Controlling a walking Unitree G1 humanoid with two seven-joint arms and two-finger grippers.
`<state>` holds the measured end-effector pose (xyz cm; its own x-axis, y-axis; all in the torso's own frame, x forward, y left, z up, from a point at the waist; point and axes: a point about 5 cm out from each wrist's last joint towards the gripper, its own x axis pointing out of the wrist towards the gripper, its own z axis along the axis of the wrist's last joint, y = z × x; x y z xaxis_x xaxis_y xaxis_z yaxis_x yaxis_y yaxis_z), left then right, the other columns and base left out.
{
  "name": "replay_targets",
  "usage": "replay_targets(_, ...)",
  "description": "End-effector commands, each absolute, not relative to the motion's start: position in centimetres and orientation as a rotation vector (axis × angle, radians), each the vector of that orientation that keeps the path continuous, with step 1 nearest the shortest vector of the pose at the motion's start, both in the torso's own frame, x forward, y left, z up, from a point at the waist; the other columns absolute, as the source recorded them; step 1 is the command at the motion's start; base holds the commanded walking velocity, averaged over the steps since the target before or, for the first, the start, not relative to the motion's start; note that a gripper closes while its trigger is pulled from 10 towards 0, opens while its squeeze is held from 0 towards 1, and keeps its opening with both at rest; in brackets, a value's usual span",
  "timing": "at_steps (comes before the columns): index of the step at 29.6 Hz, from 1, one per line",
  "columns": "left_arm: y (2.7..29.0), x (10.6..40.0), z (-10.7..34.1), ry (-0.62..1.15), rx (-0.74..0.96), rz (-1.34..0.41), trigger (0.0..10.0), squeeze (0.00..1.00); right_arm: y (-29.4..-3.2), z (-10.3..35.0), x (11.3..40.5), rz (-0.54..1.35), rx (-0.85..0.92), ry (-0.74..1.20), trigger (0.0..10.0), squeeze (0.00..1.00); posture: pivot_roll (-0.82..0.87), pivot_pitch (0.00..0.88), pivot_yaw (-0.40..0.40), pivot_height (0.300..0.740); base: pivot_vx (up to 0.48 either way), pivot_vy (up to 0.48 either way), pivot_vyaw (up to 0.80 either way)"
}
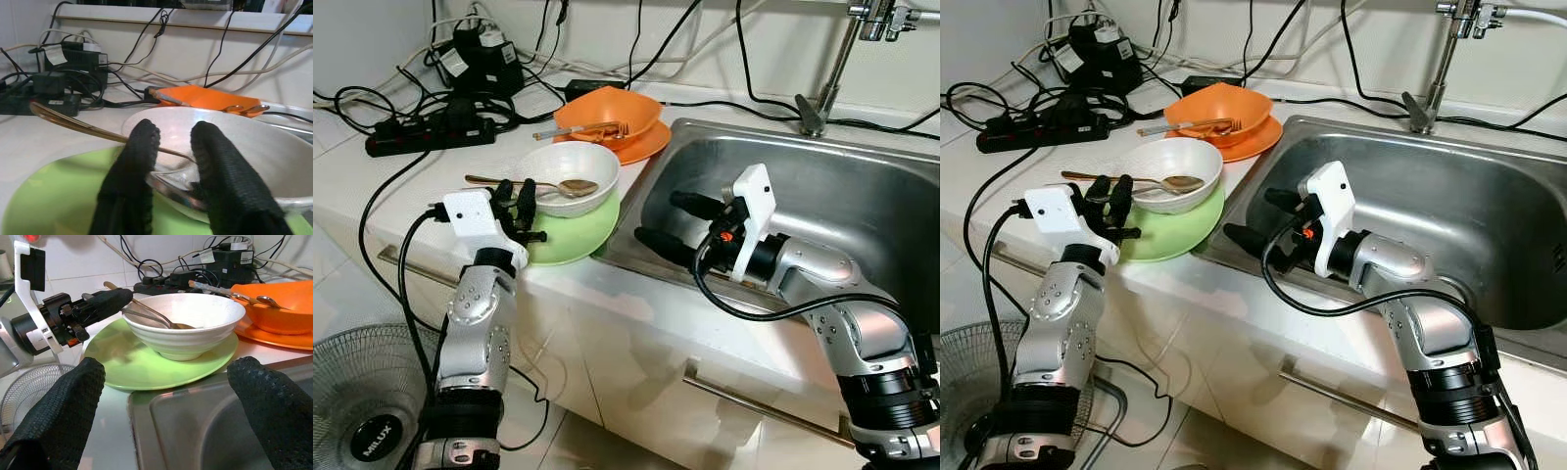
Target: Kitchen organization
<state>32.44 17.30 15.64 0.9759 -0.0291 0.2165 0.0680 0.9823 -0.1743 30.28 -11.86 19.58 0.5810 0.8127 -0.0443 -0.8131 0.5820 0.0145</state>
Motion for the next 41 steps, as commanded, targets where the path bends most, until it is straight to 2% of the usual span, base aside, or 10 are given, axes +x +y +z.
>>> replay_targets(1, 17.4, 32.7, 16.8, -0.250, -0.188, -0.050, 0.0, 0.00, -11.7, 20.0, 30.1, 0.967, -0.014, 0.030, 10.0, 0.66, -0.09, 0.000, 0.105, 0.740, 0.000, 0.000, 0.00)
replay_targets(19, 17.6, 32.6, 18.0, -0.142, -0.181, -0.043, 0.0, 0.00, -11.5, 19.9, 30.2, 0.959, -0.011, 0.025, 10.0, 0.66, -0.08, 0.000, 0.109, 0.740, 0.000, 0.000, 0.00)
replay_targets(28, 17.4, 32.6, 18.9, 0.022, -0.175, -0.043, 0.0, 0.00, -11.4, 20.0, 30.4, 0.957, -0.010, 0.019, 10.0, 0.66, -0.07, 0.000, 0.108, 0.740, 0.000, 0.000, 0.00)
replay_targets(41, 18.2, 33.0, 22.8, 0.142, -0.087, -0.237, 0.0, 0.00, -11.3, 19.9, 30.5, 0.948, -0.002, 0.015, 10.0, 0.66, -0.06, 0.000, 0.122, 0.740, 0.000, 0.000, 0.00)
